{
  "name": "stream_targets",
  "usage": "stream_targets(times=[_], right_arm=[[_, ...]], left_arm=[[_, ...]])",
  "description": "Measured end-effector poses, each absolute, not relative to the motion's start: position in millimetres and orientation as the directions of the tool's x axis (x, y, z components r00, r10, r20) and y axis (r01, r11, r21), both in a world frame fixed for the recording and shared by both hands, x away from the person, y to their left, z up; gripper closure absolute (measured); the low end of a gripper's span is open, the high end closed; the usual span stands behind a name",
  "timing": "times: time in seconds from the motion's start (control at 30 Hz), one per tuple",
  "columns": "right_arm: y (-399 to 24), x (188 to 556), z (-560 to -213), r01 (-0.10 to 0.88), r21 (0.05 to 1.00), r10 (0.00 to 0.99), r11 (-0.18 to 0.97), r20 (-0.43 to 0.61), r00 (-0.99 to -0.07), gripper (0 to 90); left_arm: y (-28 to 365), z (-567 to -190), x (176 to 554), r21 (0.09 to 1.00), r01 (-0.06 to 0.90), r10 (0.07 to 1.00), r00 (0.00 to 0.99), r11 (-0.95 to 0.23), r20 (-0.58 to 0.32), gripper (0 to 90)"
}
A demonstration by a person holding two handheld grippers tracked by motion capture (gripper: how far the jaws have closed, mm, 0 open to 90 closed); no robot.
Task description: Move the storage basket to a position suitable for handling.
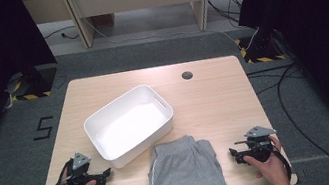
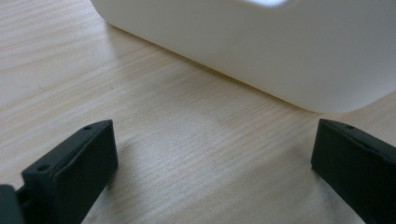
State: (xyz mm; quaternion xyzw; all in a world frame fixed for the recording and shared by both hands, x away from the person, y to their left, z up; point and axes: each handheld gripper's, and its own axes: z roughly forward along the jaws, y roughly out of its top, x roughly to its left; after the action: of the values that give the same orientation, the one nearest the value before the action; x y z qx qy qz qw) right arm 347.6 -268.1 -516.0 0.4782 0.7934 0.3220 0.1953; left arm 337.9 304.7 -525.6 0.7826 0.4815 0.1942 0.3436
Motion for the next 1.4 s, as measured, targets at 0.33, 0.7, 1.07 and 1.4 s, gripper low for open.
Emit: stream_targets(times=[0.33,0.7,1.07,1.4], right_arm=[[-268,348,-516,0.634,0.698,0.885,0.333,0.000,-0.466,2.7],[-274,350,-508,0.576,0.753,0.882,0.318,-0.013,-0.471,17.3],[-251,363,-464,0.474,0.822,0.841,0.316,-0.012,-0.540,18.3],[-207,392,-444,0.416,0.851,0.791,0.321,0.001,-0.612,21.2]], left_arm=[[305,-526,338,0.725,0.620,0.887,0.461,-0.300,-0.027,0.0],[304,-523,332,0.750,0.594,0.883,0.469,-0.292,-0.027,15.2],[293,-508,317,0.777,0.555,0.869,0.494,-0.298,-0.019,14.5],[275,-497,313,0.802,0.519,0.857,0.516,-0.295,-0.019,14.5]])
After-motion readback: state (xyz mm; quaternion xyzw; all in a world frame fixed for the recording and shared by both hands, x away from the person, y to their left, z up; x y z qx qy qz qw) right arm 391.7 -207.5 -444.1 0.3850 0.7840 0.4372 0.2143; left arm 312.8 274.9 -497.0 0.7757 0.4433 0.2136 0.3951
